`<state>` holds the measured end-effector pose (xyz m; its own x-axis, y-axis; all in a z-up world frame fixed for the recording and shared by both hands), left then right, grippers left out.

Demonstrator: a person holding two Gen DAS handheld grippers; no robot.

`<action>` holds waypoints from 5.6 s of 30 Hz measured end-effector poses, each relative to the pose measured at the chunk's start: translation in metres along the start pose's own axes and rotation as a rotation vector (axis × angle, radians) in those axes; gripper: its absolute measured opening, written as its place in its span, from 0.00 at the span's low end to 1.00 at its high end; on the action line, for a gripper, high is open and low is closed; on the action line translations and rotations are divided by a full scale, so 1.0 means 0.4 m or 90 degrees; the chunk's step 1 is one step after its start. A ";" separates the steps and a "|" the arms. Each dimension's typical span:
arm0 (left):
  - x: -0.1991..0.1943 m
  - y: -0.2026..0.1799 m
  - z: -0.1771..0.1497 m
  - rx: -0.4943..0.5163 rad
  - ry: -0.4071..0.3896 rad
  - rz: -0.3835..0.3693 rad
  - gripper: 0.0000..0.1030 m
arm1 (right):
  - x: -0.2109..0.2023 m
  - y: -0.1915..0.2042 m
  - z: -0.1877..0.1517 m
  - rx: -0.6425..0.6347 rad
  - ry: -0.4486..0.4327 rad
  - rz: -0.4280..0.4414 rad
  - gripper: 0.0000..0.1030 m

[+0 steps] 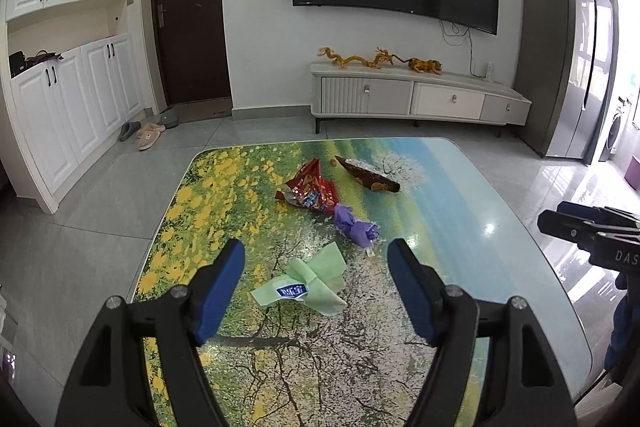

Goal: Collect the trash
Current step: 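Grasp the green blue-labelled paper with the left tool while the right tool grasps the purple bag, then carry both items over the white bin and open both tools to drop them, then move both open tools back over the table toward the last two wrappers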

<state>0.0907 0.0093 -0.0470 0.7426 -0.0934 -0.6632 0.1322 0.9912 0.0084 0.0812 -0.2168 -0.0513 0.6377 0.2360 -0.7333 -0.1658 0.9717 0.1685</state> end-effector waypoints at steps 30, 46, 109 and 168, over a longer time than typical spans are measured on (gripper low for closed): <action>0.096 0.153 -0.040 -0.072 0.048 0.053 0.70 | 0.206 0.139 0.064 -0.073 0.061 0.082 0.61; 0.161 0.156 -0.052 -0.033 0.079 -0.085 0.74 | 0.354 0.170 0.088 -0.103 0.116 0.109 0.61; 0.095 -1.072 -0.139 0.366 0.271 -0.497 0.34 | -0.240 -0.773 -0.635 0.461 0.062 -0.193 0.38; 0.368 0.131 0.208 -0.022 0.030 -0.038 0.70 | 0.233 0.020 0.230 -0.062 -0.011 0.066 0.63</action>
<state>0.2617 0.0397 -0.0819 0.7028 -0.1481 -0.6958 0.1514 0.9868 -0.0571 0.2087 -0.1857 -0.0577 0.6258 0.3363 -0.7038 -0.3039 0.9361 0.1772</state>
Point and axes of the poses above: each gripper's, at about its wrist camera, not at the fingertips, and x roughly the way its jaws point, y to its left, z to its top, the point moved 1 cm from there along x, roughly the way its jaws point, and after that the axes turned 5 degrees about y, right-handed, at the moved point
